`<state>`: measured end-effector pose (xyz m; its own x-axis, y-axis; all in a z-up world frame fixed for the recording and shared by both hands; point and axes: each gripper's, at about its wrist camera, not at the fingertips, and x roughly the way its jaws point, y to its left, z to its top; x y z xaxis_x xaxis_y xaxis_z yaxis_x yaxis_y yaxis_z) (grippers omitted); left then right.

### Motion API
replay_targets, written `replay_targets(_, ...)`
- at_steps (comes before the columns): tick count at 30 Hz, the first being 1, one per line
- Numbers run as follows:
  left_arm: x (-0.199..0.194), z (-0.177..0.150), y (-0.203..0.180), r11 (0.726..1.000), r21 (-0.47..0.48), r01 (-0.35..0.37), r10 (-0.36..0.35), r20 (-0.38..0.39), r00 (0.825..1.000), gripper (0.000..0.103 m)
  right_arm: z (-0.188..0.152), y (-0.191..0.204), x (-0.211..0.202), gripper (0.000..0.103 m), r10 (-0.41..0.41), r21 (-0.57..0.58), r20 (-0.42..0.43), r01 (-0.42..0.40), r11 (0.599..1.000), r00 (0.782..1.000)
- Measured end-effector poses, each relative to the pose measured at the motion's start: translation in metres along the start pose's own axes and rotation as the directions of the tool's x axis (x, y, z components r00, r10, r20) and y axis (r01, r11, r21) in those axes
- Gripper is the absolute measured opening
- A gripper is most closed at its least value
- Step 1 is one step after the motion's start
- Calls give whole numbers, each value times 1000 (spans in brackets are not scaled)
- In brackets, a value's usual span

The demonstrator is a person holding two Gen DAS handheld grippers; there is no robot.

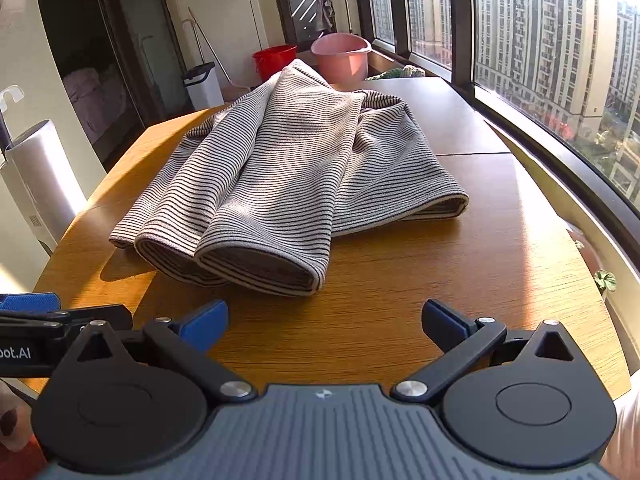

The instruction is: Fold clothes

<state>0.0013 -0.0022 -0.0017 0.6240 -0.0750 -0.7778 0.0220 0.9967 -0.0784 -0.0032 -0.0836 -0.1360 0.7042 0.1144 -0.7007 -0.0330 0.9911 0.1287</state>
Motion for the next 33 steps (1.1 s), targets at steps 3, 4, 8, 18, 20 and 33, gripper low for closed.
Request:
replay_targets(3, 2, -1, 1, 1000, -10, -1, 1, -10, 1000, 103, -2, -1, -1, 103, -2, 22, -6, 2, 1000, 1000)
replay_targets(4, 2, -1, 4, 1000, -16, 3, -4, -16, 1000, 103, 1, -4, 3, 103, 9, 34, -36, -8, 999, 999)
replay_targets(8, 9, -2, 3, 1000, 0, -12, 12, -46, 999, 103, -3, -2, 6, 103, 21, 37, -79, -19, 999, 997)
replay_targets(18, 14, -3, 3, 1000, -3, -14, 14, -59, 998, 103, 0, -3, 6, 103, 30, 48, -84, -26, 999, 996)
replay_targets(20, 13, -2, 4, 1000, -5, -15, 14, -55, 998, 103, 0, -3, 5, 103, 28, 51, -77, -24, 998, 997)
replay_targets(33, 5, 0, 8, 1000, -19, -18, 17, -16, 1000, 103, 0, 0, -16, 103, 39, 29, -29, -38, 999, 999)
